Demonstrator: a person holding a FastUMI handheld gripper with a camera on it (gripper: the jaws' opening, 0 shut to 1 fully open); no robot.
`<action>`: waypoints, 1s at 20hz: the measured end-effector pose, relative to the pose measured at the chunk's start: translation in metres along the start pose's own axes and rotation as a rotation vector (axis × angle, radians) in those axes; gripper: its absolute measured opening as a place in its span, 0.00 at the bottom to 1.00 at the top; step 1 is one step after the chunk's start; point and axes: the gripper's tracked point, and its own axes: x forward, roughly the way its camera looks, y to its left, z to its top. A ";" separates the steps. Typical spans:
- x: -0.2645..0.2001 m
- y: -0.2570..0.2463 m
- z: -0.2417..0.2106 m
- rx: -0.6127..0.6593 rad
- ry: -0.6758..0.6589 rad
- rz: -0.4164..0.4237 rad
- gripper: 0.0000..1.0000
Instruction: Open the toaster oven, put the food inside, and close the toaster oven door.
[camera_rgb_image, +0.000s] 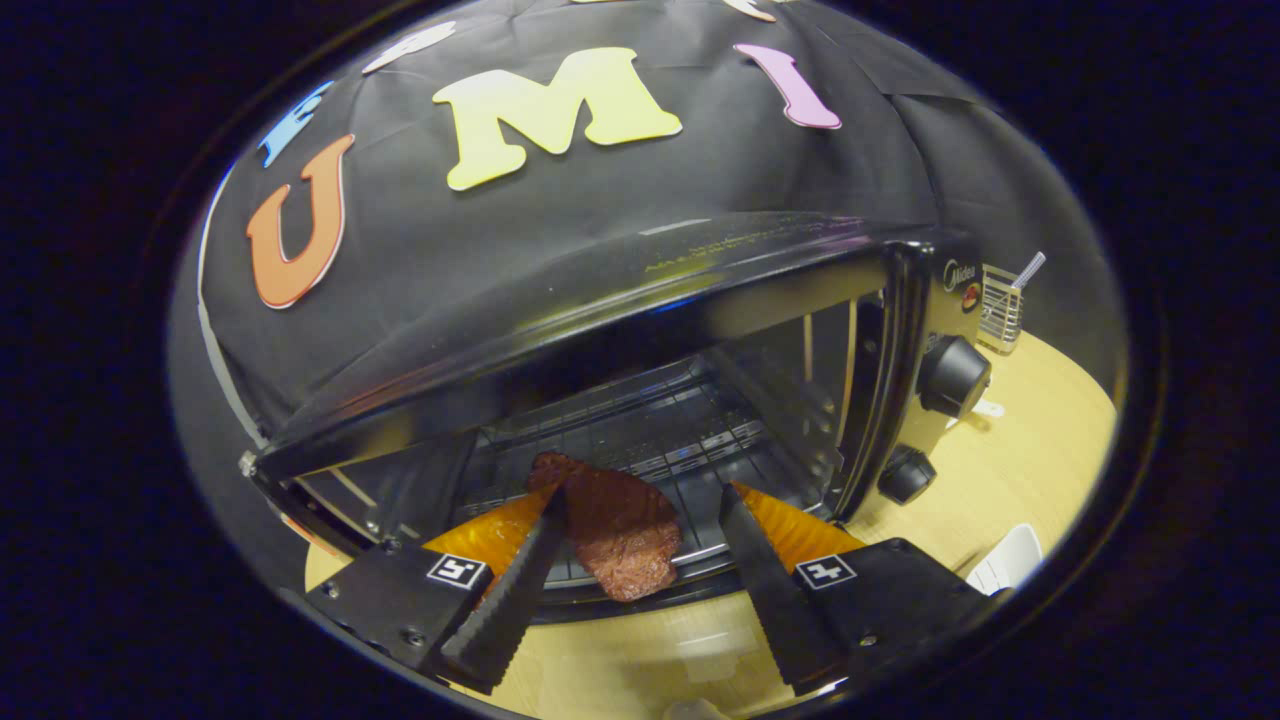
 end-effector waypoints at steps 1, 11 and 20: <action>-0.006 -0.001 0.001 -0.016 0.006 0.001 0.98; -0.104 -0.007 0.017 -0.231 0.095 0.070 0.97; -0.175 -0.041 -0.005 -0.366 0.188 0.101 0.97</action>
